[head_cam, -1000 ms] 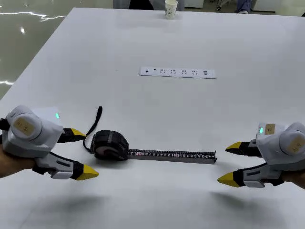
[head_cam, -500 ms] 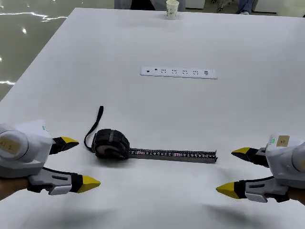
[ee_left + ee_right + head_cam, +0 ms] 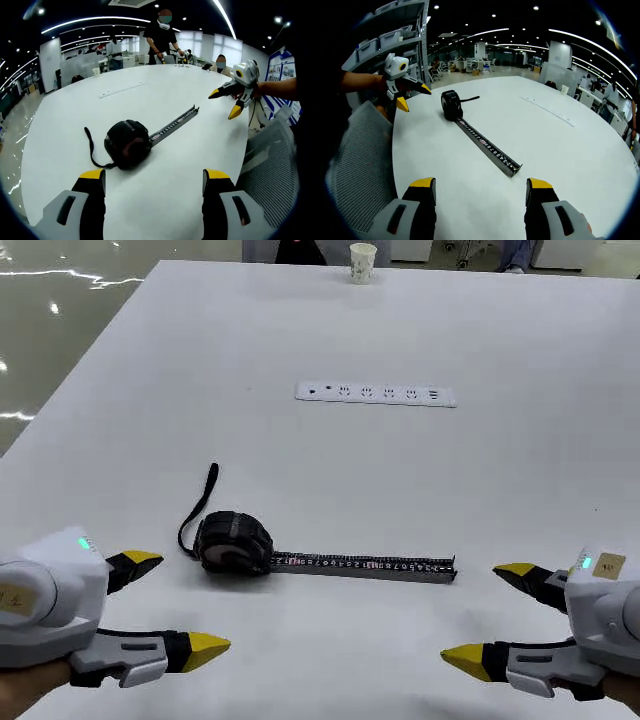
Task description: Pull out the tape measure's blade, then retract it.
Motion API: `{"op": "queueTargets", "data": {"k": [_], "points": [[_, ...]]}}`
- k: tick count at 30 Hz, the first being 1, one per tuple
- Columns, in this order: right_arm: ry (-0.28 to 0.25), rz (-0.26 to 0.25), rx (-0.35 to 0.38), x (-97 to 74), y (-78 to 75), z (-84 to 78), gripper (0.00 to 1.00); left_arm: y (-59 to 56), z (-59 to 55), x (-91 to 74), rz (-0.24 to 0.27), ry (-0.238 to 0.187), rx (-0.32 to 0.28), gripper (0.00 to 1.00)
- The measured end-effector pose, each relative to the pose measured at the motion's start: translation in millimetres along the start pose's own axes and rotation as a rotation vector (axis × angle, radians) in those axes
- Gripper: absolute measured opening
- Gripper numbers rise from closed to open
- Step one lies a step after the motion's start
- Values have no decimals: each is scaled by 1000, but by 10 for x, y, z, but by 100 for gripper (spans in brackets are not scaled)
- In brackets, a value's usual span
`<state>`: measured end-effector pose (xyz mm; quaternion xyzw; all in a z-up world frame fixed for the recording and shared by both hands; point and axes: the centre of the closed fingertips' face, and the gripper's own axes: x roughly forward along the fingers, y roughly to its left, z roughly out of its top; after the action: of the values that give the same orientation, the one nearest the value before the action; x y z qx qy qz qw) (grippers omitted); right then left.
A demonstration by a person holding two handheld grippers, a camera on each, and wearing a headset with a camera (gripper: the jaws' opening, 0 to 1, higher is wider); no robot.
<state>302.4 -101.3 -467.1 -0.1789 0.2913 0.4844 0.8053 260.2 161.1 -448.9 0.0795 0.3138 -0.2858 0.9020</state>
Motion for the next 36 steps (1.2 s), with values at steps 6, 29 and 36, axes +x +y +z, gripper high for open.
{"op": "queueTargets", "data": {"k": [6, 29, 36], "points": [[-14, -43, 39, -35, 72, -11, 76, -63, 38, -40, 44, -29, -20, 81], [-48, -188, 171, -107, 314, 76, 88, -301, -31, -124, 139, -57, -148, 91], [-74, -216, 223, -74, 432, 147, 90, -294, -8, -137, 202, -86, -183, 97]]}}
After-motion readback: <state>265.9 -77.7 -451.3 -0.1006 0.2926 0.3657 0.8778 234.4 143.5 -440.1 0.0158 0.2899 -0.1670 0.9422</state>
